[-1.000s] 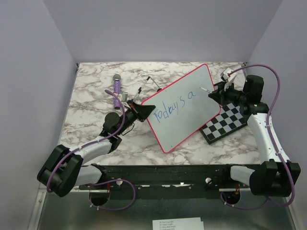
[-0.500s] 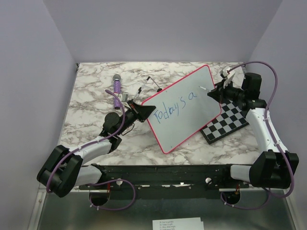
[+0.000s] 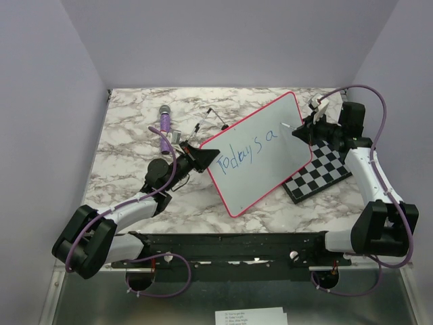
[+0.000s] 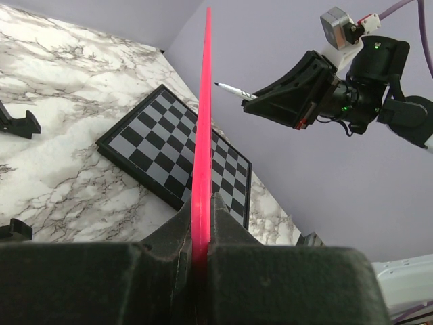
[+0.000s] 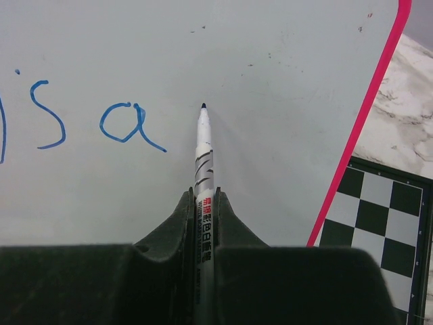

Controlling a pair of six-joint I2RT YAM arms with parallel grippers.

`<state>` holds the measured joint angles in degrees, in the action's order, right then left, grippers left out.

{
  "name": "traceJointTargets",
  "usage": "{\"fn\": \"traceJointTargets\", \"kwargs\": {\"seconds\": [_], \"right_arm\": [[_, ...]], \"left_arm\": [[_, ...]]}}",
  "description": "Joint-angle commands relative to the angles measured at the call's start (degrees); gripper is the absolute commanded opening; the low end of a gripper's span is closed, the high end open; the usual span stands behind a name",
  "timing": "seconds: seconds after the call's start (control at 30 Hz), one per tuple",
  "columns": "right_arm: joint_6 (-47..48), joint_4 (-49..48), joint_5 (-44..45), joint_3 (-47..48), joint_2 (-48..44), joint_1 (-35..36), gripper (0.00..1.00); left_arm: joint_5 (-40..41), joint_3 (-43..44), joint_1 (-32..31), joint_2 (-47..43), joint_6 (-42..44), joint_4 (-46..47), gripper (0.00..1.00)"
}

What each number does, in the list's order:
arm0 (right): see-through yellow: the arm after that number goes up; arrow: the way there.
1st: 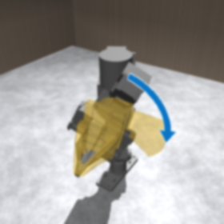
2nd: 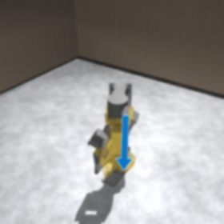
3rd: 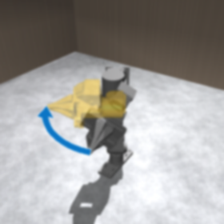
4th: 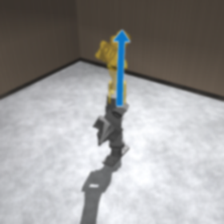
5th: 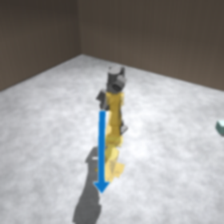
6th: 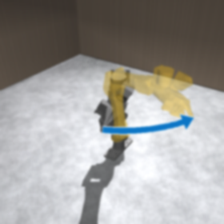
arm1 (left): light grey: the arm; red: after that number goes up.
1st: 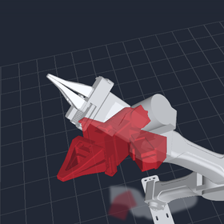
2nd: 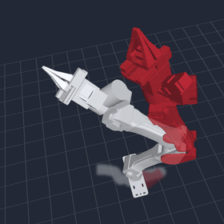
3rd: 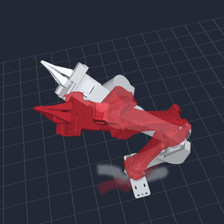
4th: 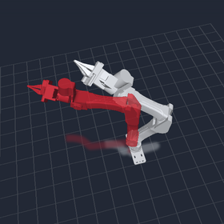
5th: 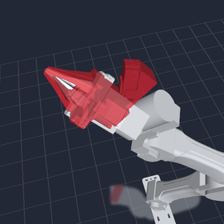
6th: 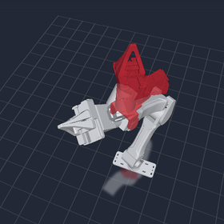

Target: Write a sentence on the whiteboard

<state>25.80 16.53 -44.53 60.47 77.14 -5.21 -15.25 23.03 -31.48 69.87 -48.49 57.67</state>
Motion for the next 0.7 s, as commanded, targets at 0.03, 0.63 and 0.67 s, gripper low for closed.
{"fn": "traceJointTargets", "kwargs": {"seconds": [0.03, 0.63, 0.67], "right_arm": [[0.3, -2.7, 0.2, 0.4, 0.4, -0.3, 0.01], [0.8, -1.4, -1.0, 1.7, 3.6, -0.1, 0.01], [0.9, -1.1, -1.3, 1.8, 3.6, 0.0, 0.01]], "left_arm": [[-2.9, 2.7, 0.0, -0.9, -0.7, 5.3, 0.00], [-3.3, 3.2, 0.0, -0.2, -1.0, 5.7, 0.00], [-3.3, 3.2, 0.0, -0.2, -1.0, 5.6, 0.00]]}}
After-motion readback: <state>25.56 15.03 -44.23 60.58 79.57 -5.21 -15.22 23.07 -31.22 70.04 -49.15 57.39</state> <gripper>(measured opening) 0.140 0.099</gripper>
